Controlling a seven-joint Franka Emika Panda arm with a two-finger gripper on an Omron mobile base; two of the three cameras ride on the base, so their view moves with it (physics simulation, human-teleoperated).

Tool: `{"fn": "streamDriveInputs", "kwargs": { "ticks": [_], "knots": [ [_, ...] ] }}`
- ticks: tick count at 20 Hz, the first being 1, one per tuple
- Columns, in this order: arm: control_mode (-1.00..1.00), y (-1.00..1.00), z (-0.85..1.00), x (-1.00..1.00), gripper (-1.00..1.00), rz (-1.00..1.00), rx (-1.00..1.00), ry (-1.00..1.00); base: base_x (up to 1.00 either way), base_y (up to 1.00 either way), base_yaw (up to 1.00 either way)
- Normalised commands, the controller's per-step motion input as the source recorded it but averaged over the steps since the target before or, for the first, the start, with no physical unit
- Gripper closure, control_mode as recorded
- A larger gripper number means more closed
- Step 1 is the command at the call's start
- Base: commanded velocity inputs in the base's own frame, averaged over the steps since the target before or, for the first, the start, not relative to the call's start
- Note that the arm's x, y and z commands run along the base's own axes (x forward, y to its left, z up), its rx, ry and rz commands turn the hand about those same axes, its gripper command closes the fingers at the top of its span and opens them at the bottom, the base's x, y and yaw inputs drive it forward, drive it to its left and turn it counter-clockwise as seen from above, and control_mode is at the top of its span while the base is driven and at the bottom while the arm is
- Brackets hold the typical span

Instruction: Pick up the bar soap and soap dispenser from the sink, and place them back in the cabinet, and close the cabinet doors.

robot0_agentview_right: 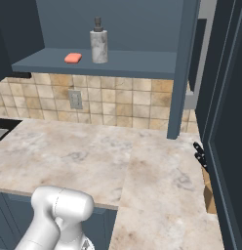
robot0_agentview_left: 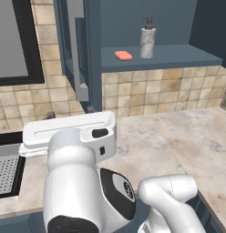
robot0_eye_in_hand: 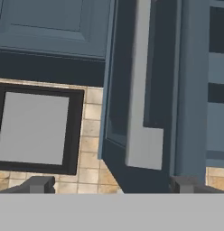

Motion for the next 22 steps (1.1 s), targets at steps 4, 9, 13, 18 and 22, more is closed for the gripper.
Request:
{"fn": "streamDriveInputs", "kwargs": {
  "ticks": [4,9,13,18,22],
  "knots": [
    [-1.0,0.23,0.0,0.29,-1.0,0.0,0.0,0.0,0.0,0.0,0.0],
    [-1.0,0.29,0.0,0.17,-1.0,0.0,0.0,0.0,0.0,0.0,0.0],
    [-1.0,0.35,-0.03,0.26,-1.0,0.0,0.0,0.0,0.0,0.0,0.0],
    [-1.0,0.12,-0.12,0.32,-1.0,0.0,0.0,0.0,0.0,0.0,0.0],
    [-1.0,-0.09,-0.01,0.22,-1.0,-0.01,0.0,0.0,0.0,0.0,0.0]
  ]
}}
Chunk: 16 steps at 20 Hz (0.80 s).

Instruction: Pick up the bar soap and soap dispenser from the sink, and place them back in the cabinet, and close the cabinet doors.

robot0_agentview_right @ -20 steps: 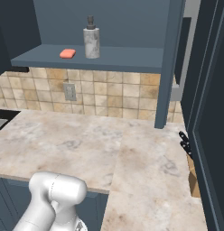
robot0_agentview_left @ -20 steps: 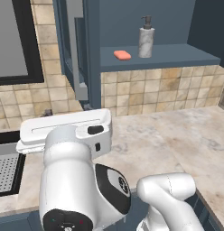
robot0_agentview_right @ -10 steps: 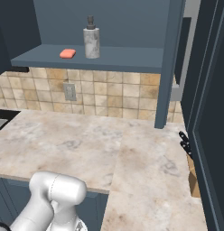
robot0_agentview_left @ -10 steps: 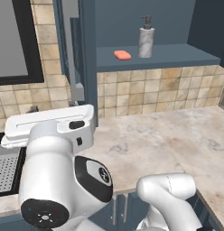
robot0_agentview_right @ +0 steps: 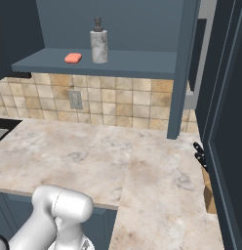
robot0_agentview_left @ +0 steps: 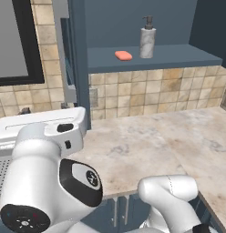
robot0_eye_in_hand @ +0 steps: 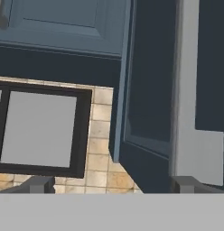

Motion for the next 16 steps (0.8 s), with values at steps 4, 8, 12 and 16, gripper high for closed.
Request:
{"fn": "streamDriveInputs", "kwargs": {
  "ticks": [4,8,12,16],
  "knots": [
    [-1.0,-0.35,0.0,0.21,-1.0,-0.05,0.0,0.0,0.0,0.0,0.0],
    [-1.0,-0.47,0.0,0.2,-1.0,-0.07,0.02,0.0,0.0,0.0,0.0],
    [-1.0,-0.52,0.0,0.29,-1.0,-0.08,0.04,0.0,0.0,0.0,0.0],
    [-1.0,-0.53,0.0,0.39,-1.0,-0.08,0.05,0.0,0.0,0.0,0.0]
  ]
}}
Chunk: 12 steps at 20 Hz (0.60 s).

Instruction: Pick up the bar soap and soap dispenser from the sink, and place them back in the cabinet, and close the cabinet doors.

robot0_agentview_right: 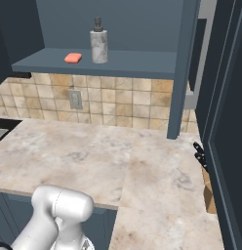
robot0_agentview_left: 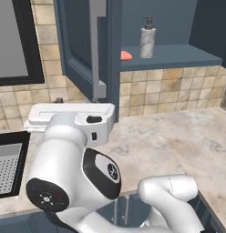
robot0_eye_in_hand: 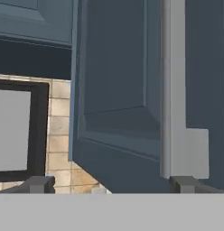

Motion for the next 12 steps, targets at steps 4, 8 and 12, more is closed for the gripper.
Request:
{"fn": "streamDriveInputs", "kwargs": {
  "ticks": [4,8,12],
  "knots": [
    [-1.0,-0.47,0.0,0.42,-1.0,-0.07,0.03,0.0,0.0,0.0,0.0],
    [-1.0,-0.41,0.0,0.46,-1.0,-0.07,0.01,0.0,0.0,0.0,0.0],
    [-1.0,-0.34,0.0,0.48,-1.0,-0.05,0.0,0.0,0.0,0.0,0.0]
  ]
}}
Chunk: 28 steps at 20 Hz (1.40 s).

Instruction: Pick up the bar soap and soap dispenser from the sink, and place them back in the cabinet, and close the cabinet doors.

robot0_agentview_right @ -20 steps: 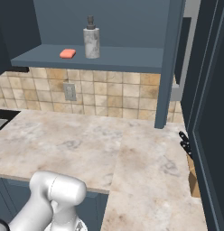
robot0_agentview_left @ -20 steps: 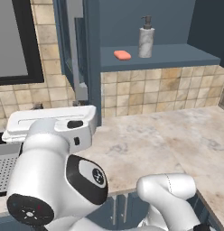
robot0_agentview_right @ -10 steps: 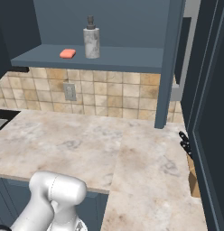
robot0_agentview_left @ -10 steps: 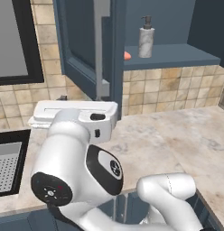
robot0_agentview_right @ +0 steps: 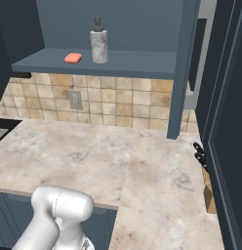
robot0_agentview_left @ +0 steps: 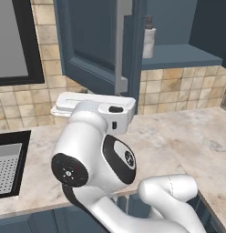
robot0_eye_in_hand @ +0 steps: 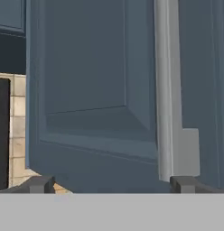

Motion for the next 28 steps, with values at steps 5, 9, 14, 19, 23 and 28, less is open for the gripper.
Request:
{"fn": "streamDriveInputs", "kwargs": {
  "ticks": [5,9,14,19,23,28],
  "knots": [
    [-1.0,-0.29,0.0,0.45,-1.0,-0.04,0.0,0.0,0.0,0.0,0.0],
    [-1.0,-0.23,0.0,0.54,-1.0,-0.02,0.0,0.0,0.0,0.0,0.0],
    [-1.0,-0.23,0.0,0.47,-1.0,0.0,0.0,0.0,0.0,0.0,0.0],
    [-1.0,-0.25,0.0,0.37,-1.0,0.0,0.0,0.0,0.0,0.0,0.0],
    [-1.0,-0.31,0.0,0.36,-1.0,0.0,0.0,0.0,0.0,0.0,0.0],
    [-1.0,-0.26,-0.02,0.38,-1.0,0.0,0.0,0.0,0.0,0.0,0.0]
  ]
}}
